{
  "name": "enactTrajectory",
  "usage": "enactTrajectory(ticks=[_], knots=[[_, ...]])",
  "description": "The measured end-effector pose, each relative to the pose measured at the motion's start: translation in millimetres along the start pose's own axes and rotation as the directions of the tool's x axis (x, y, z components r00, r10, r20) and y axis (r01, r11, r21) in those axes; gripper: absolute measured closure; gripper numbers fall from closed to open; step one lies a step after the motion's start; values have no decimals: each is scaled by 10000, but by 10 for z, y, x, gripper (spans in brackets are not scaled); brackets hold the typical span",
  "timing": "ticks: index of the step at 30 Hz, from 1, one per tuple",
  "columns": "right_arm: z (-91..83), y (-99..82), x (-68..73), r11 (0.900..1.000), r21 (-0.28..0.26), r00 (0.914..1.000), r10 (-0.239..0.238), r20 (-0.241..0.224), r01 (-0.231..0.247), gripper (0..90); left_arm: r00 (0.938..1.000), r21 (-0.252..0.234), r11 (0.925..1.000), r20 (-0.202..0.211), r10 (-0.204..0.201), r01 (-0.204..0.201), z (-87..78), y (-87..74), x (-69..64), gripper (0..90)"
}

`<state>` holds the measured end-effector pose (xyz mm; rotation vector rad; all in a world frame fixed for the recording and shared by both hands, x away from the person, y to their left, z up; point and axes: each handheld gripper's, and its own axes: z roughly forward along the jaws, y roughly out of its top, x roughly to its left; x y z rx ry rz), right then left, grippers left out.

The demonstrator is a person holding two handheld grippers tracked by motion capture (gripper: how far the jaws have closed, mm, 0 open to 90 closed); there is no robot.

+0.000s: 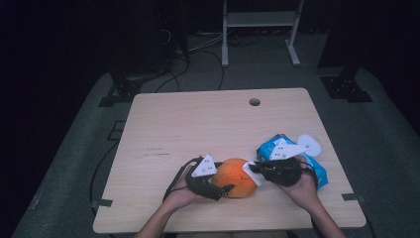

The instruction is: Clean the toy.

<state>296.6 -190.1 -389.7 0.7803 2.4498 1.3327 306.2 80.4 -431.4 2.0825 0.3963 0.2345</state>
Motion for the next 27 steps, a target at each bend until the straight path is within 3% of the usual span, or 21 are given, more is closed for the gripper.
enactTrajectory(ticks=[4, 7, 12, 14, 19, 23, 27], knots=[[5, -49, -51, 9997, -27, 9996, 258, -144, -259, 841, 9970, -254, 9972, 364, -689, 698, -10, -21, 66, 161], [-7, -75, -102, 9985, -57, 9984, 545, -130, -546, 841, 9986, -179, 9985, 46, -517, 518, 0, 28, 4, 230], [-22, 37, 26, 9994, -316, 9997, 135, -189, -141, 840, 10000, 46, 10000, -17, -59, 59, 36, 106, -110, 232], [-9, 31, 31, 9997, -226, 9998, -30, -175, 26, 840, 9997, 67, 9999, 183, -154, 153, 19, 88, -77, 208], [-13, -28, -38, 9994, -178, 9993, 282, -237, -286, 841, 9971, -239, 9975, 382, -657, 666, 9, 42, 13, 166], [-15, 46, 31, 9995, -326, 9997, 38, -226, -45, 840, 9999, -192, 9997, 4, -171, 171, 22, 106, -62, 276], [-7, 132, 125, 9987, -351, 9989, -367, -285, 357, 840, 9999, -122, 9998, 10, 142, -142, 6, 146, -123, 285]])
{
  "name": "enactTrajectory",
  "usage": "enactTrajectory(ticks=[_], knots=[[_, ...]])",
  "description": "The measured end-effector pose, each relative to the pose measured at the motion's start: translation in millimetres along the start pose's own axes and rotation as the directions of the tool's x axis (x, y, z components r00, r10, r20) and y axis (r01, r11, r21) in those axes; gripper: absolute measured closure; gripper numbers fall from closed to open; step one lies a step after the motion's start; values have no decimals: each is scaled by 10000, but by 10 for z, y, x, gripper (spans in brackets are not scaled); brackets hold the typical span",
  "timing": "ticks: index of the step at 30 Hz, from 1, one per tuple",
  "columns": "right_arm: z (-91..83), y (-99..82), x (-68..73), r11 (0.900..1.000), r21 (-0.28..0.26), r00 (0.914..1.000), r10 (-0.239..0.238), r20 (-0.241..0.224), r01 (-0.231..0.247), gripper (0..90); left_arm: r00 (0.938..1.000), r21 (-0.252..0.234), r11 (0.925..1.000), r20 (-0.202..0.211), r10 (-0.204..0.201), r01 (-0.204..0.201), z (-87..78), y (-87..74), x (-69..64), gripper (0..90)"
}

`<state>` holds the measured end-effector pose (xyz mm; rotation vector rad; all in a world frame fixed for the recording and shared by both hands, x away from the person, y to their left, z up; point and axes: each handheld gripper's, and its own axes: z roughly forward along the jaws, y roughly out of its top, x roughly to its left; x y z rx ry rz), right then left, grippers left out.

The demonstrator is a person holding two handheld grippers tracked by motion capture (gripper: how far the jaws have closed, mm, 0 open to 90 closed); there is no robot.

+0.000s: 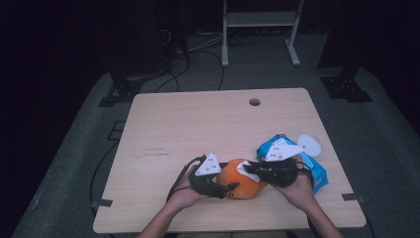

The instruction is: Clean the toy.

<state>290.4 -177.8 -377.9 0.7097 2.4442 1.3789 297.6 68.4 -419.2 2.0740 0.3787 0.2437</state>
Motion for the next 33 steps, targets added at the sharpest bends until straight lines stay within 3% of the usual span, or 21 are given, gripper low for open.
enactTrajectory(ticks=[5, 7, 11, 13, 17, 21, 24, 27, 29, 31, 32, 33], knots=[[-24, -78, -88, 9997, 40, 9997, 230, 87, -231, 840, 9974, -324, 9990, 651, -295, 316, -28, -47, 68, 228], [-47, -107, -127, 9988, 46, 9988, 477, 135, -477, 840, 9974, -384, 9984, 608, -381, 404, -21, -57, 91, 197], [-38, -111, -120, 9992, 194, 9994, 351, 76, -352, 840, 9946, -235, 9956, 524, -890, 904, 55, -96, 126, 100], [-28, -107, -117, 9994, 232, 9996, 244, 132, -247, 840, 9912, -227, 9929, 661, -1147, 1164, 65, -121, 139, 116], [-23, -87, -104, 9992, 169, 9993, 351, 131, -353, 840, 9995, -338, 9991, 196, -255, 261, 9, -51, 76, 315], [-45, 10, -5, 9986, -370, 9983, 351, -468, -369, 840, 9969, -504, 9959, 206, 763, -751, -26, 84, -44, 347], [-56, 56, 46, 9995, -309, 9994, -33, -351, 23, 841, 9951, -481, 9941, 165, 978, -969, -62, 96, -52, 344], [-35, 3, -9, 10000, -37, 9997, 34, -252, -35, 841, 9978, -407, 9978, 371, 542, -527, -56, 43, 13, 271], [-17, -71, -87, 9993, 107, 9989, 368, -281, -365, 841, 9990, -426, 9990, 442, -82, 101, -43, 4, 74, 191], [-27, -125, -153, 9974, 95, 9970, 722, -267, -719, 841, 9967, -229, 9977, 502, -633, 645, -23, -40, 136, 136], [-44, -131, -174, 9968, 56, 9965, 804, -237, -803, 841, 9930, -166, 9950, 673, -973, 986, -8, -74, 166, 140], [-60, -127, -185, 9967, 54, 9966, 809, -125, -808, 841, 9912, -245, 9939, 813, -1048, 1071, 6, -98, 170, 181]])
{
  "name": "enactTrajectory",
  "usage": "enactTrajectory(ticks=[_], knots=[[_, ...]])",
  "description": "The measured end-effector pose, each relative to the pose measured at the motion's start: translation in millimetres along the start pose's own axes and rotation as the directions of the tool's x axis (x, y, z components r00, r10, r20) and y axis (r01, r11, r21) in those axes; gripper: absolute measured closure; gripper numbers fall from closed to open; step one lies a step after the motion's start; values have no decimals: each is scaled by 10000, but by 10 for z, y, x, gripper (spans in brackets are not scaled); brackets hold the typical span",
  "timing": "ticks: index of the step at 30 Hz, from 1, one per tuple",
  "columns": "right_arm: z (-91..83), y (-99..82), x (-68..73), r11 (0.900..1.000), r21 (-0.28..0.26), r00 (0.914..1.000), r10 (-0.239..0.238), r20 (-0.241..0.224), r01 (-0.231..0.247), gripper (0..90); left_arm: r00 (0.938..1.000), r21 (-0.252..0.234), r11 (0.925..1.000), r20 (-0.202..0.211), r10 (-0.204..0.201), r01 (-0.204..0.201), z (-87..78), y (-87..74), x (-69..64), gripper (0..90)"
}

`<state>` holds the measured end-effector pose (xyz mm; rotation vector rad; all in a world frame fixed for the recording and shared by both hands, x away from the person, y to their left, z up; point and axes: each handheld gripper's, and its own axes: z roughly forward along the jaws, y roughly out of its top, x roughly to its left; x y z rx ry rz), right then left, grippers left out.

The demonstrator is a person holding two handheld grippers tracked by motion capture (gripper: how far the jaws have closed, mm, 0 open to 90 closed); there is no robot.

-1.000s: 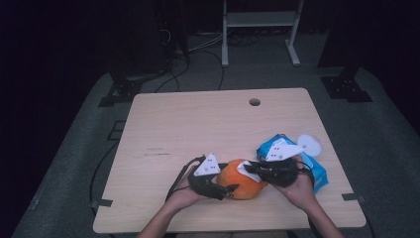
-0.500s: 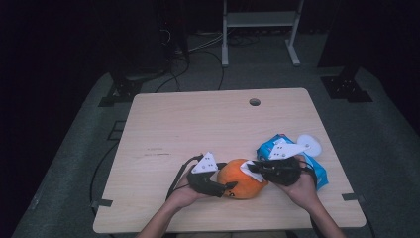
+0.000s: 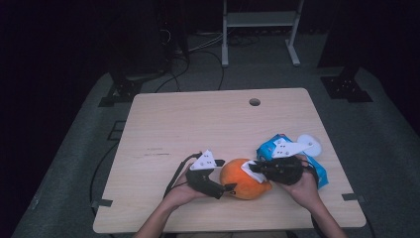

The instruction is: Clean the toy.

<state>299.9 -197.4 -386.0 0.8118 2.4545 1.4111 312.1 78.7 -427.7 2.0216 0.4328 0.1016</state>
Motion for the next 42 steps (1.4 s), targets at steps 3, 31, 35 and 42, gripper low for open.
enactTrajectory(ticks=[3, 31, 35, 42], knots=[[11, 29, 51, 9998, 11, 9998, -203, 52, 203, 841, 9991, 39, 9992, -142, 404, -404, 2, -5, -35, 261], [157, 158, 413, 9938, -106, 9918, -1109, -634, 1105, 840, 9836, 162, 9839, -282, 1783, -1779, 76, 59, -264, 282], [82, 194, 358, 9938, -260, 9932, -1090, -397, 1080, 841, 9748, 182, 9751, -270, 2216, -2211, 26, 65, -254, 305], [15, -25, 13, 9994, 327, 9990, -155, 410, 141, 841, 9957, 128, 9974, -580, 716, -710, -64, -17, -14, 245]])
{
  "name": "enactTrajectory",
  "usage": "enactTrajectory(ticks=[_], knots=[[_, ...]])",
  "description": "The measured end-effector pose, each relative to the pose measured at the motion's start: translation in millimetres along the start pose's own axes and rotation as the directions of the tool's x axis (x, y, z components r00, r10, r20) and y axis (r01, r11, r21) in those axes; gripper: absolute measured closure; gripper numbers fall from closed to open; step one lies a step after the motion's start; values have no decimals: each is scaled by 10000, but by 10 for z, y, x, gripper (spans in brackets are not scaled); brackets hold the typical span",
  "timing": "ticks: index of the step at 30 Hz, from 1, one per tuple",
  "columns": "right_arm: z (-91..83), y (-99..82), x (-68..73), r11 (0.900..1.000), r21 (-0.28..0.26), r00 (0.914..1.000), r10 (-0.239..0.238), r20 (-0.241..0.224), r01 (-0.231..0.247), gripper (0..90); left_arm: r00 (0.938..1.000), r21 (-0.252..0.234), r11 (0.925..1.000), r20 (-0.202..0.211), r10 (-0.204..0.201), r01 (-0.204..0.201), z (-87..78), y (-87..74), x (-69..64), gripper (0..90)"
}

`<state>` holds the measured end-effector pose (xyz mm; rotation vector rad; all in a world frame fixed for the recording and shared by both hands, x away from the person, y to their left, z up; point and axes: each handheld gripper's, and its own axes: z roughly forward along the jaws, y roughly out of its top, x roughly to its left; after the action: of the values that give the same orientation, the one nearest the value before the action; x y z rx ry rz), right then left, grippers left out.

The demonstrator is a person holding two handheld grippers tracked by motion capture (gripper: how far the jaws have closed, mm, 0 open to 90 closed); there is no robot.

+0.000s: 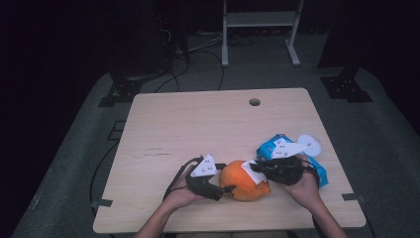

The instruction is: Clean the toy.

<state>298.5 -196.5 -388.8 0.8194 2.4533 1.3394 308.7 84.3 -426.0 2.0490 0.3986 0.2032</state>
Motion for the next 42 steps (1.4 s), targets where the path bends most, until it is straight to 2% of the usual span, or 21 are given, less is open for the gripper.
enactTrajectory(ticks=[1, 2, 4, 5, 7, 9, 10, 11, 14, 18, 20, 23, 25, 27, 29, 31, 32, 34, 37, 40, 42], knots=[[0, -17, -10, 10000, 29, 10000, 30, 29, -30, 840, 9988, -122, 9990, 254, -429, 432, -19, -8, 42, 223], [-7, -19, -19, 10000, 4, 10000, 82, -21, -82, 841, 9935, -261, 9954, 695, -901, 921, -41, -15, 84, 194], [1, -11, -7, 10000, -17, 9998, 26, -202, -26, 841, 9822, -529, 9867, 1178, -1464, 1534, -57, -35, 131, 182], [16, -6, 14, 10000, 28, 9995, -49, -321, 50, 840, 9781, -491, 9840, 1280, -1639, 1713, -48, -41, 139, 175], [55, 14, 79, 9994, 128, 9981, -301, -530, 308, 840, 9753, -412, 9822, 1327, -1765, 1834, -12, -56, 133, 152], [82, 37, 139, 9977, 287, 9975, -610, -359, 621, 840, 9719, -342, 9816, 1508, -1808, 1879, 22, -74, 118, 154], [89, 41, 151, 9968, 320, 9969, -719, -315, 729, 840, 9709, -355, 9817, 1582, -1795, 1873, 29, -80, 100, 181], [92, 42, 152, 9966, 346, 9969, -742, -267, 751, 840, 9732, -336, 9835, 1543, -1707, 1778, 32, -74, 76, 209], [98, 51, 164, 9973, 282, 9976, -668, -158, 672, 839, 9841, -50, 9948, 1473, -996, 1014, 32, -9, -24, 250], [150, 121, 379, 9892, 228, 9891, -1439, -308, 1446, 839, 9885, 479, 9988, 1504, -144, 73, 56, 31, -142, 250], [177, 134, 438, 9836, 381, 9839, -1748, -360, 1762, 839, 9890, 653, 9978, 1478, -35, -63, 49, 13, -145, 260], [146, 108, 362, 9874, 370, 9865, -1513, -629, 1538, 836, 9856, 690, 9975, 1692, 25, -143, 26, -19, -139, 277], [94, 82, 291, 9879, 501, 9887, -1448, -376, 1466, 836, 9810, 818, 9956, 1920, 296, -460, 11, -25, -142, 276], [51, 55, 227, 9922, 473, 9928, -1137, -385, 1155, 836, 9796, 621, 9978, 2009, 81, -210, 5, -13, -128, 254], [60, 34, 218, 9937, 459, 9935, -1001, -546, 1026, 836, 9803, 264, 9989, 1930, -426, 382, 8, 9, -79, 162], [106, 27, 253, 9948, 406, 9907, -888, -1033, 934, 836, 9810, -65, 9960, 1734, -868, 893, 36, 16, -43, 99], [140, 32, 288, 9944, 366, 9873, -935, -1285, 990, 835, 9799, 52, 9948, 1720, -1011, 1018, 64, 15, -45, 88], [202, 56, 380, 9899, 465, 9839, -1273, -1254, 1340, 834, 9763, 390, 9949, 1924, -986, 928, 142, -10, -84, 74], [232, 85, 426, 9855, 602, 9829, -1520, -1037, 1587, 833, 9791, 436, 9961, 1856, -835, 767, 169, -23, -116, 89], [215, 83, 392, 9895, 458, 9865, -1322, -963, 1371, 834, 9883, 321, 9991, 1490, -329, 284, 117, 22, -152, 273], [186, 112, 385, 9906, 301, 9881, -1306, -809, 1334, 834, 9921, 41, 9999, 1254, 103, -109, 93, 57, -177, 348]])
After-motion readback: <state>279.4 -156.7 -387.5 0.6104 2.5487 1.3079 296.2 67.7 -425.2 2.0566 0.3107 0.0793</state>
